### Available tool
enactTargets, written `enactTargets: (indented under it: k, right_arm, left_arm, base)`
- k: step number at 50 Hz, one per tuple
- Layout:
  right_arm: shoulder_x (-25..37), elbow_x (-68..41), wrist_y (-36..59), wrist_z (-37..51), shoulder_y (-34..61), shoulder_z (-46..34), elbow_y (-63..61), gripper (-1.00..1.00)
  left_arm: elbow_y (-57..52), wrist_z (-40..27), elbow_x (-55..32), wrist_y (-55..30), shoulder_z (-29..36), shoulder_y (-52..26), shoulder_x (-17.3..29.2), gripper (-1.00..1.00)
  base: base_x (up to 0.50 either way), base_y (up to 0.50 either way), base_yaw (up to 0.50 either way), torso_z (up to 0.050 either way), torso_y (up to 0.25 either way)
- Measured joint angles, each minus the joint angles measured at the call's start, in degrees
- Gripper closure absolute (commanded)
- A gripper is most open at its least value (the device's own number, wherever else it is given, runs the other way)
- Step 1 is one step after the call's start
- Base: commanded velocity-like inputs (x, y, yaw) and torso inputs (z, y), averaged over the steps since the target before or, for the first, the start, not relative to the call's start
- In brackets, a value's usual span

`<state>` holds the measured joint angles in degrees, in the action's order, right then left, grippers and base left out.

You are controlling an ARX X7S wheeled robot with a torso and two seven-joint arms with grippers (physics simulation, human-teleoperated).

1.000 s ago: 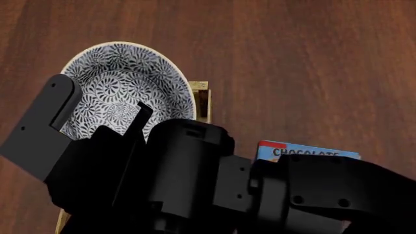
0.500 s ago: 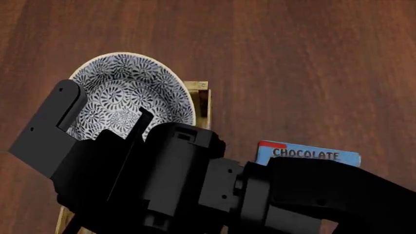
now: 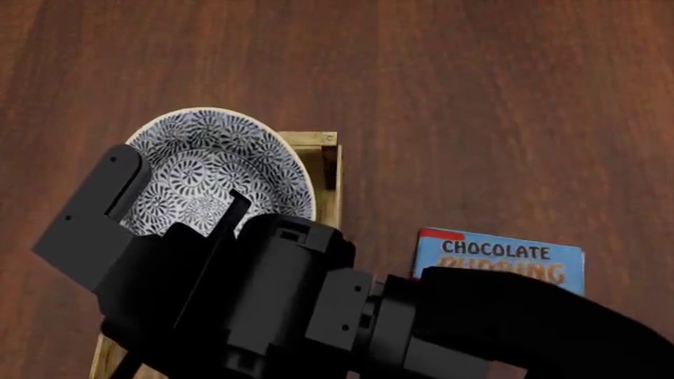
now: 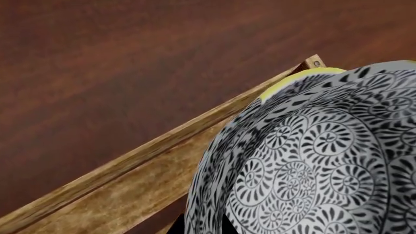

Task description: Stack the left bowl on the right bowl and place them in the tray.

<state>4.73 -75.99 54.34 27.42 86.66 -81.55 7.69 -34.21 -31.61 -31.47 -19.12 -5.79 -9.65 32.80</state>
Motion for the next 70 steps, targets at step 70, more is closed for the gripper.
enactTargets:
  k: [70]
  right_arm:
    - [-2.20, 1.50, -2.11, -1.60, -5.41, -3.10, 3.51, 1.00]
  left_arm:
    - [0.23, -0.27, -0.23, 0.56, 0.07, 0.13, 0.24, -1.00]
  base:
    - [0.00, 0.00, 0.00, 0.000, 0.001]
